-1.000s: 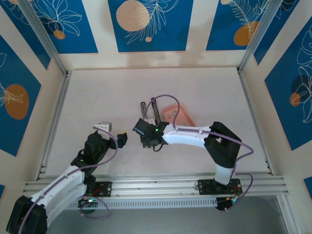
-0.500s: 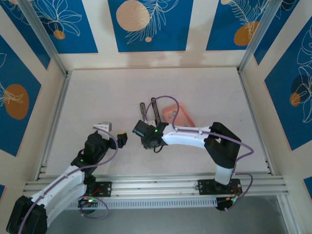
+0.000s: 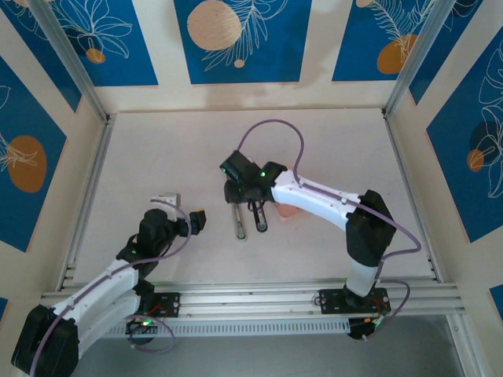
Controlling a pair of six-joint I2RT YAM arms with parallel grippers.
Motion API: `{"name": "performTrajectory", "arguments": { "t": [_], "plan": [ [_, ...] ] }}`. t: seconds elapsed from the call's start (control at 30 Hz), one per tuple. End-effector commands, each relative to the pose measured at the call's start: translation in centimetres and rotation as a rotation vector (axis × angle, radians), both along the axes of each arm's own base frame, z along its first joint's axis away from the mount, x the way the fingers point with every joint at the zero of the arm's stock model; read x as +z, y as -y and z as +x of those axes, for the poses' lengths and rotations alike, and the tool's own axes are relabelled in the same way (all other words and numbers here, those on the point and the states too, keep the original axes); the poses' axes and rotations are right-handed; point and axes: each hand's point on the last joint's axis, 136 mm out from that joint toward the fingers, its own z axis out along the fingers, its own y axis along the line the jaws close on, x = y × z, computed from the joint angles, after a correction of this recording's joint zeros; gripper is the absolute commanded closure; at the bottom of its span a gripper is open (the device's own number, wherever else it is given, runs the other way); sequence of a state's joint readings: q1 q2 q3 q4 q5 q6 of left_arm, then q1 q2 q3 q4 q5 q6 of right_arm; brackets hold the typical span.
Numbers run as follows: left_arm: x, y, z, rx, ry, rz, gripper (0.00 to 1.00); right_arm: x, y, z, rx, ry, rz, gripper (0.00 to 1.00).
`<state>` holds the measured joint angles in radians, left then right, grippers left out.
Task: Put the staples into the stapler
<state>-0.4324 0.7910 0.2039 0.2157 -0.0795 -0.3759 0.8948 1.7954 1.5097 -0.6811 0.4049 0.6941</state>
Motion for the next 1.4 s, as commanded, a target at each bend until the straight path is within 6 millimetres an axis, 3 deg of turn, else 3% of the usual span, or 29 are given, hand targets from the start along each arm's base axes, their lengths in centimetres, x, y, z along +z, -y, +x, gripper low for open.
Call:
{"name": "performTrajectory", "arguments": {
  "t": [0.0, 0.3, 0.57, 0.93, 1.1, 1.37],
  "plan": [
    [1.6, -0.2, 1.2, 0.03, -0.001, -0.043, 0.0, -2.2, 0.0, 1.3, 0.057, -0.092, -0.055, 0.51],
    [2.1, -1.3, 3.1, 0.064, -0.027, -0.054, 0.0, -5.8, -0.5, 7.3, 0.061, -0.179, -0.097, 0.47],
    [2.0, -1.8, 5.0, 0.084, -0.045, -0.049, 0.0, -8.6, -2.0, 10.0, 0.088, -0.218, -0.069, 0.47],
    [1.8, -2.2, 6.5, 0.11, -0.08, -0.066, 0.0, -11.4, -4.0, 10.8, 0.159, -0.247, -0.04, 0.51],
    [1.9, -2.2, 6.6, 0.113, -0.084, -0.077, 0.0, -12.3, -4.6, 10.4, 0.227, -0.208, -0.092, 0.62],
    [3.2, -1.7, 6.5, 0.044, -0.024, -0.044, 0.0, -9.0, -6.7, 7.9, 0.375, -0.077, -0.025, 0.73]
  ]
}}
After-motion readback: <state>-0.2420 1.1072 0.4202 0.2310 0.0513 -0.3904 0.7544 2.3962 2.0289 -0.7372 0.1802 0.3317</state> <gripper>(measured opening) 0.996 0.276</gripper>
